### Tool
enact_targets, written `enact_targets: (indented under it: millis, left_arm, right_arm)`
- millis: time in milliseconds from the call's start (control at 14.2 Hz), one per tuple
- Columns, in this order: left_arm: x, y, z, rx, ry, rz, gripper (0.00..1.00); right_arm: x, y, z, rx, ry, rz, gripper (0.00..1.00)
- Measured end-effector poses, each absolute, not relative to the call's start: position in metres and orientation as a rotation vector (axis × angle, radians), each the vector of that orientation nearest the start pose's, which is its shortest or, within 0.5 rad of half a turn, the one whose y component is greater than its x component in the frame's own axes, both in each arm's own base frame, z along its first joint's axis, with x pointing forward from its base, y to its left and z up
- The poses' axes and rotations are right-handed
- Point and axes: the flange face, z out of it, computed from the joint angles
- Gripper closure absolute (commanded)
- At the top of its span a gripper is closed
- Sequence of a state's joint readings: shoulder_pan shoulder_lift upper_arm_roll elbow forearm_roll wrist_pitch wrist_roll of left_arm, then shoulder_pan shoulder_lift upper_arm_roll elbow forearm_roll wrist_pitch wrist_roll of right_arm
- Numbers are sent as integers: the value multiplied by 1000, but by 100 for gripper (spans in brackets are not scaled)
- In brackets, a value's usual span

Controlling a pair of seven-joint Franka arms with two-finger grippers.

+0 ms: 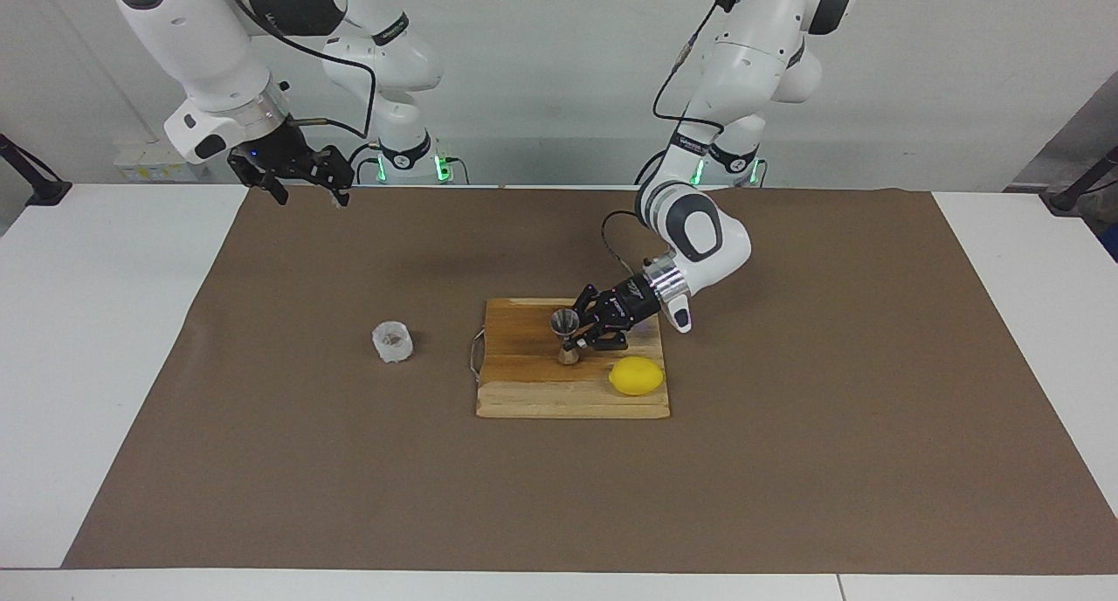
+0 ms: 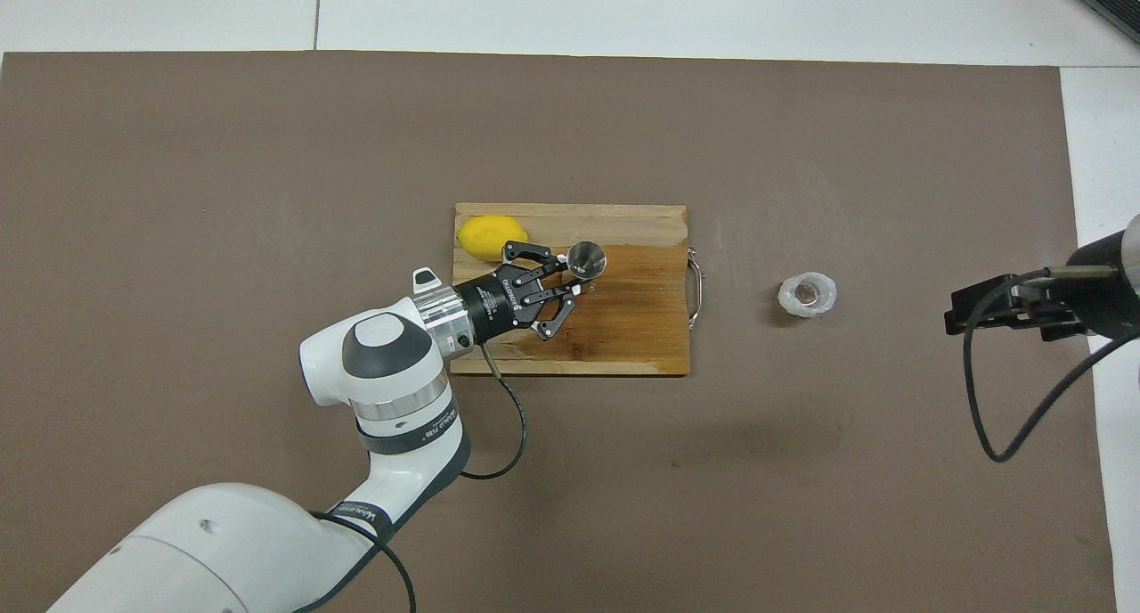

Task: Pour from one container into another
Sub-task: 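Release the cup with the left gripper while the right gripper reaches the white cup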

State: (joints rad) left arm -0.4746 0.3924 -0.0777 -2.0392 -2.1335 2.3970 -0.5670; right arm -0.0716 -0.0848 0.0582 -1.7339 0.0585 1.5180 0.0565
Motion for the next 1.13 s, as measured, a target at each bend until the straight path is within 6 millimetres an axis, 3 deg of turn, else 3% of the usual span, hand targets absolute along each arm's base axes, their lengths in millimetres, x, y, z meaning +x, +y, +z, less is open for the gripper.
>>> enact_targets:
  millis: [70, 493, 775, 916, 1128]
  left_arm:
    - [511, -321, 255, 1134, 1599, -792, 1]
    - [521, -307, 256, 1124, 1597, -765, 0]
    - [527, -298, 270, 1215, 1550, -724, 0]
    - [536, -282, 289, 1297, 1504, -672, 0]
    - [541, -261, 335, 1448, 1452, -495, 0]
  right_arm:
    - [518, 1, 589, -3082, 107, 205, 0]
    - [518, 1, 588, -3080, 2, 206, 0]
    - [523, 0, 585, -3081, -56, 143, 0]
    - [524, -3, 583, -3076, -131, 136, 0]
    - [524, -4, 581, -3066, -253, 131, 0]
